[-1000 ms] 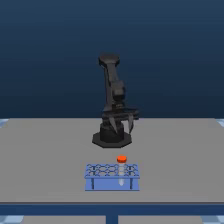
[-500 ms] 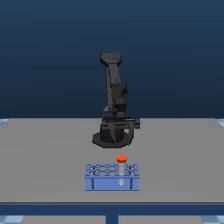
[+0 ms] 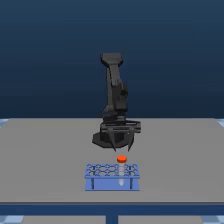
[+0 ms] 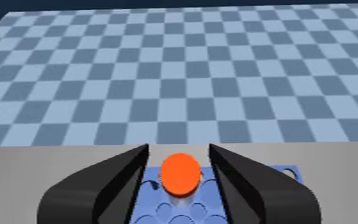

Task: Pick up the centrifuge tube on the rack

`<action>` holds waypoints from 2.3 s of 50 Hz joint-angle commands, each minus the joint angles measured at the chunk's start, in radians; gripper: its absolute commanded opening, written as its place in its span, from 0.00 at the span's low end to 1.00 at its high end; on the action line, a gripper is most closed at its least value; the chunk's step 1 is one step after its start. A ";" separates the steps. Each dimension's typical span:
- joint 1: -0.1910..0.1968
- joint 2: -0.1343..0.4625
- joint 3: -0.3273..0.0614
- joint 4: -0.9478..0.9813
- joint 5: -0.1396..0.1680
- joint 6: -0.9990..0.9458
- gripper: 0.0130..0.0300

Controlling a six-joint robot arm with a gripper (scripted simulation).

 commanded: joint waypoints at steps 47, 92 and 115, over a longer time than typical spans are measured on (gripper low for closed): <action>0.000 0.047 -0.030 0.070 0.000 -0.089 1.00; 0.000 0.079 -0.001 -0.210 -0.042 0.195 1.00; 0.000 0.124 0.024 -0.389 -0.099 0.379 1.00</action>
